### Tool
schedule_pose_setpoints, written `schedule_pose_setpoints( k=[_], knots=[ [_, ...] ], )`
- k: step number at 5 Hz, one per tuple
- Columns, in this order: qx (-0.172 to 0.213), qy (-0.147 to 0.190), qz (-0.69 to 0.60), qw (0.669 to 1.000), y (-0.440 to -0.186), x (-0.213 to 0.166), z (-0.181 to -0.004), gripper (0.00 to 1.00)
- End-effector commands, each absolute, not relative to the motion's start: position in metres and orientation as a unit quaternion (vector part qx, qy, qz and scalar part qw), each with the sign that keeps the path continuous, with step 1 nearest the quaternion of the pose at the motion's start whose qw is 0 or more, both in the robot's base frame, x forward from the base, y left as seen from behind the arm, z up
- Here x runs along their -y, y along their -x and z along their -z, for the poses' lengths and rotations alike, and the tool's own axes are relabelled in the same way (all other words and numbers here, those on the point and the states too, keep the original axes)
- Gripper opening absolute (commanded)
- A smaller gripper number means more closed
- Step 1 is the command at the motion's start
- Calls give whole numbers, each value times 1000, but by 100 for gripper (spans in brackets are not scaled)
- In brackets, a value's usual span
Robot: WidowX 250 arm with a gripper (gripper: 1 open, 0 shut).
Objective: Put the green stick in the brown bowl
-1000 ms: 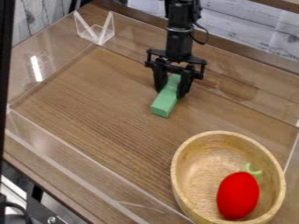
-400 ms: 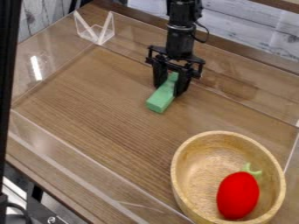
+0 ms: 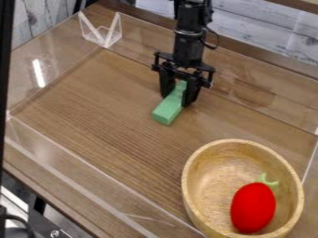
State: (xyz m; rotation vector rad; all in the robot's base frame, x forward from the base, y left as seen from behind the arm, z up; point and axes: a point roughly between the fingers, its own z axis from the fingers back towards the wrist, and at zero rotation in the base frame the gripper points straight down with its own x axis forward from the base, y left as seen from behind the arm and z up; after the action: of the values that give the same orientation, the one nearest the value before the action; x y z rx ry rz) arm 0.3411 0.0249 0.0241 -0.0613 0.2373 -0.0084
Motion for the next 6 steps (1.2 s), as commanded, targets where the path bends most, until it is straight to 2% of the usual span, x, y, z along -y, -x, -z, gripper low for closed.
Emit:
schedule_pose_setpoints(
  k=[1, 2, 6],
  knots=[
    [-82, 25, 15, 996, -342, -15, -55, 0],
    [-83, 24, 21, 996, -335, -7, -59, 0],
    [-88, 27, -21, 996, -338, -23, -98, 0]
  ],
)
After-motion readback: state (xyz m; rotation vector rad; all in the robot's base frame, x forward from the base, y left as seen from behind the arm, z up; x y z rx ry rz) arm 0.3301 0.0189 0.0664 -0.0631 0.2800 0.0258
